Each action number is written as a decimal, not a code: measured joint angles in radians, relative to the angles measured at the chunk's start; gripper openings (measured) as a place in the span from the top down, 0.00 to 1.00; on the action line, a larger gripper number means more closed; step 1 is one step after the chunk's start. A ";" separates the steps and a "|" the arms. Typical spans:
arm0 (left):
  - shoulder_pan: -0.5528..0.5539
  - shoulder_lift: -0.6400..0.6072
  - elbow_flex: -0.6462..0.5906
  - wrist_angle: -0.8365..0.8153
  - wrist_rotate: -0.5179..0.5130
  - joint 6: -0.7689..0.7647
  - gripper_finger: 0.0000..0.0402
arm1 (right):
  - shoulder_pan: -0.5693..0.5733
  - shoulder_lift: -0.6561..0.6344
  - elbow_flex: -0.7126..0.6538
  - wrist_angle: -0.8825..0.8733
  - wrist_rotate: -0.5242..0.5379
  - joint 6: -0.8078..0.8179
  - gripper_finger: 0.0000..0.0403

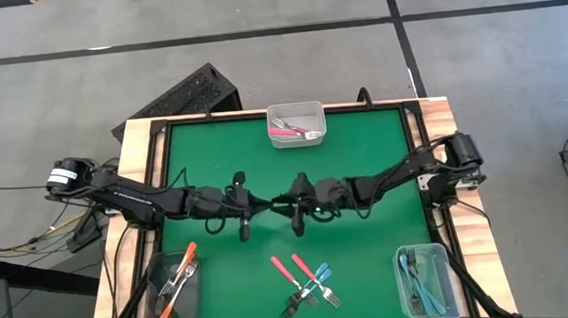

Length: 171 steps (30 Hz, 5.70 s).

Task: Sort silverware by color (type)
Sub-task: Put the blue fork into the transparent bin, then put the pink fork into the white bin

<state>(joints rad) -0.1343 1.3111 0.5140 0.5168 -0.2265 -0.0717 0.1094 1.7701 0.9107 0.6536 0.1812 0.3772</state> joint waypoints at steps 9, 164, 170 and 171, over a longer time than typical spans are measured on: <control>0.001 -0.002 0.000 0.020 -0.093 -0.001 1.00 | -0.010 0.006 0.000 0.137 0.174 -0.079 0.60; -0.133 -0.196 0.001 -0.414 -0.441 -0.188 0.87 | 0.195 0.079 0.410 -1.199 0.385 0.293 0.87; -0.133 -0.196 0.001 -0.439 -0.442 -0.195 0.87 | 0.069 -0.037 0.296 -1.177 0.393 -0.021 0.87; -0.132 -0.196 0.001 -0.441 -0.443 -0.195 0.87 | 0.038 -0.050 0.289 -1.157 0.393 -0.102 0.87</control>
<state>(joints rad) -0.2664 1.1149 0.5148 0.0758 -0.6698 -0.2668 0.1479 1.7206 1.2001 -0.5029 0.5739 0.2751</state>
